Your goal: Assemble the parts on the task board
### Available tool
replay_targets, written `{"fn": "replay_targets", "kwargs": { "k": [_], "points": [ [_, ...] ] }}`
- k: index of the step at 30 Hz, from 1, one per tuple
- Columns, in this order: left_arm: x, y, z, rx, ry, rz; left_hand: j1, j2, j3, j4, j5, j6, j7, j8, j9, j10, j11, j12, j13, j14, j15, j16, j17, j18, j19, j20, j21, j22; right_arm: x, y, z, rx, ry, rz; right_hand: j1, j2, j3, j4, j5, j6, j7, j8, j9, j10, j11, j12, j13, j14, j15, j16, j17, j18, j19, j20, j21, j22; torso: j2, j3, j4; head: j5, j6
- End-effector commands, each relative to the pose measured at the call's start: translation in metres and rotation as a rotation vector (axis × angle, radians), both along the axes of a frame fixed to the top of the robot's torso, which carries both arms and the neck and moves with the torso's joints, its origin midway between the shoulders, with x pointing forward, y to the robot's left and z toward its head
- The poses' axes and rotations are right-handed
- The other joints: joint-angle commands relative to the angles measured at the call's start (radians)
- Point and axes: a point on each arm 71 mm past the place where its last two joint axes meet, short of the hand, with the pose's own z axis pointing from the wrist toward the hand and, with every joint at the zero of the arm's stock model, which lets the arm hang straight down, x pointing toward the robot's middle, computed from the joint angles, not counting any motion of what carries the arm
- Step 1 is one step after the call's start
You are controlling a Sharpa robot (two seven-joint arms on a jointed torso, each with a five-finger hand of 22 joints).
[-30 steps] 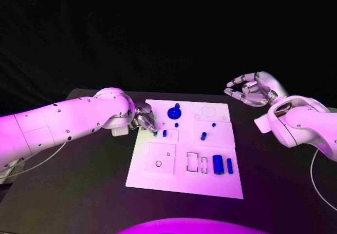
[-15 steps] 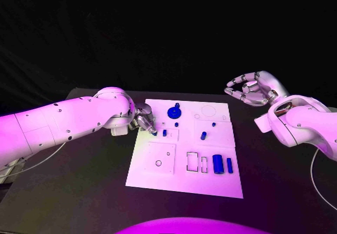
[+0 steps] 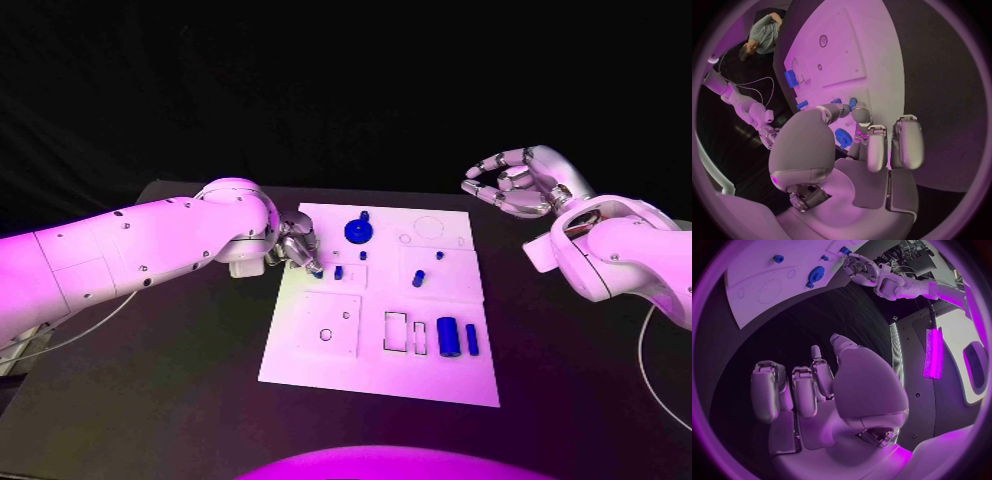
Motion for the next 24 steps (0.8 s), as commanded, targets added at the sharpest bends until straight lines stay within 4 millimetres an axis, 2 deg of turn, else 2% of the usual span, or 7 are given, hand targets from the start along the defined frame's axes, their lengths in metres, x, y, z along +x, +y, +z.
{"fn": "replay_targets", "kwargs": {
  "k": [1,12,24],
  "points": [
    [-0.0026,-0.0055,-0.0036,0.012,0.024,-0.024,0.004,0.009,0.193,-0.191,0.004,0.007,-0.003,0.004,-0.003,0.009,-0.002,0.01,0.006,0.097,-0.009,0.003,0.233,-0.004,0.005,-0.003,0.004,0.001,-0.0007,0.0013,0.0,-0.002,-0.003,0.013,-0.012,-0.001,0.005,-0.001,0.003,-0.003,-0.005,0.005,-0.001,-0.004,0.001,-0.005,0.044,0.071,-0.008,-0.006,0.12,0.006,0.011,-0.004,-0.004,0.135,0.0,0.0008,-0.001,0.0,-0.001],
    [-0.0033,-0.0107,-0.0084,0.031,0.051,-0.033,-0.031,0.011,0.165,-0.174,0.003,0.018,-0.013,0.011,0.004,0.034,-0.008,0.025,0.03,0.099,-0.012,0.008,0.24,-0.006,0.007,-0.004,0.008,0.008,-0.0009,0.0007,0.0001,-0.002,-0.003,0.012,-0.012,-0.001,0.005,-0.001,0.003,-0.003,-0.005,0.005,-0.001,-0.004,0.001,-0.005,0.044,0.071,-0.008,-0.006,0.12,0.006,0.011,-0.004,-0.004,0.135,0.0,0.0014,-0.001,-0.002,-0.005],
    [-0.0023,-0.0122,-0.0096,0.036,0.052,-0.03,-0.051,0.018,0.144,-0.16,-0.001,0.024,-0.021,0.017,0.01,0.045,-0.014,0.031,0.041,0.101,-0.017,0.011,0.246,-0.007,0.01,-0.008,0.01,0.014,-0.0008,0.0005,0.0001,-0.002,-0.004,0.011,-0.012,-0.001,0.005,-0.001,0.003,-0.003,-0.005,0.005,-0.001,-0.004,0.001,-0.005,0.044,0.071,-0.008,-0.006,0.12,0.006,0.011,-0.004,-0.004,0.135,0.0,0.0006,-0.0006,-0.004,-0.005]
  ]
}}
